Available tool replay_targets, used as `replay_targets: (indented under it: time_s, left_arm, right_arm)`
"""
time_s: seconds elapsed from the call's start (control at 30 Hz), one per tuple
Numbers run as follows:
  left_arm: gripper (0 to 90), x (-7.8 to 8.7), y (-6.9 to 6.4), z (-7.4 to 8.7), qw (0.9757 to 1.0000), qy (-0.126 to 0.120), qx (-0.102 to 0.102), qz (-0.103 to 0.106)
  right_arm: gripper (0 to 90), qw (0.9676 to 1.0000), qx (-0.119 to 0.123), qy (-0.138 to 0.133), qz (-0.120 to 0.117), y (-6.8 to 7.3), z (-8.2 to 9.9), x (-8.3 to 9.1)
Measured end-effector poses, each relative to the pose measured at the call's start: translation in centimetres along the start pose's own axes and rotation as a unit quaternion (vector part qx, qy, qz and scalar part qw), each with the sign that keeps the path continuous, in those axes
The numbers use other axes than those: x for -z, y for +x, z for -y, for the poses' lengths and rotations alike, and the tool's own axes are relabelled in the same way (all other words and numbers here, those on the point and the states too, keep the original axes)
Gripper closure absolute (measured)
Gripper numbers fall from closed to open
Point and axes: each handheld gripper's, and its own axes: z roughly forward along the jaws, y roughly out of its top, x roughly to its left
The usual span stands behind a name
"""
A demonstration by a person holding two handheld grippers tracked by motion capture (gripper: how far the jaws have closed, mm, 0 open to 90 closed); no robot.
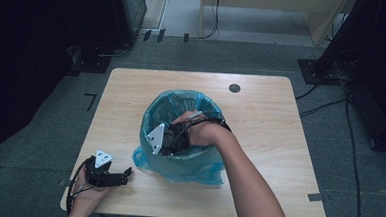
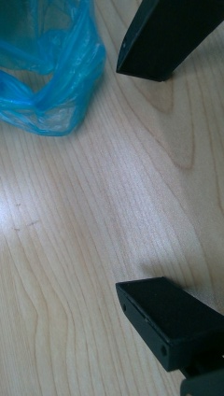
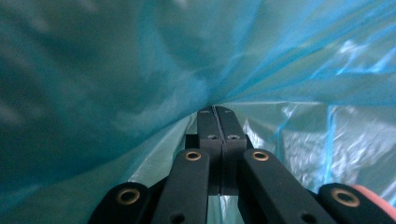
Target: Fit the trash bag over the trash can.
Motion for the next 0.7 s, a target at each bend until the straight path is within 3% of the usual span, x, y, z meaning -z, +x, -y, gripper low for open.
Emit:
replay_targets:
  time_s: [0.17, 0.33, 0.7]
  left_arm:
    - [0.0, 0.0, 0.0, 0.0, 1.0, 0.0, 0.0, 0.0]
    - [0.0, 0.0, 0.0, 0.0, 1.0, 0.0, 0.0, 0.0]
    - [0.0, -0.1, 0.1, -0.1, 1.0, 0.0, 0.0, 0.0]
  right_arm:
    - [90.0, 0.9996, 0.0, 0.014, -0.024, 0.0, 0.2, -0.4]
    - [90.0, 0.9995, 0.008, 0.011, -0.027, 0.0, 0.1, -0.2]
    - [90.0, 0.9997, 0.018, 0.01, -0.016, 0.6, -0.2, 3.2]
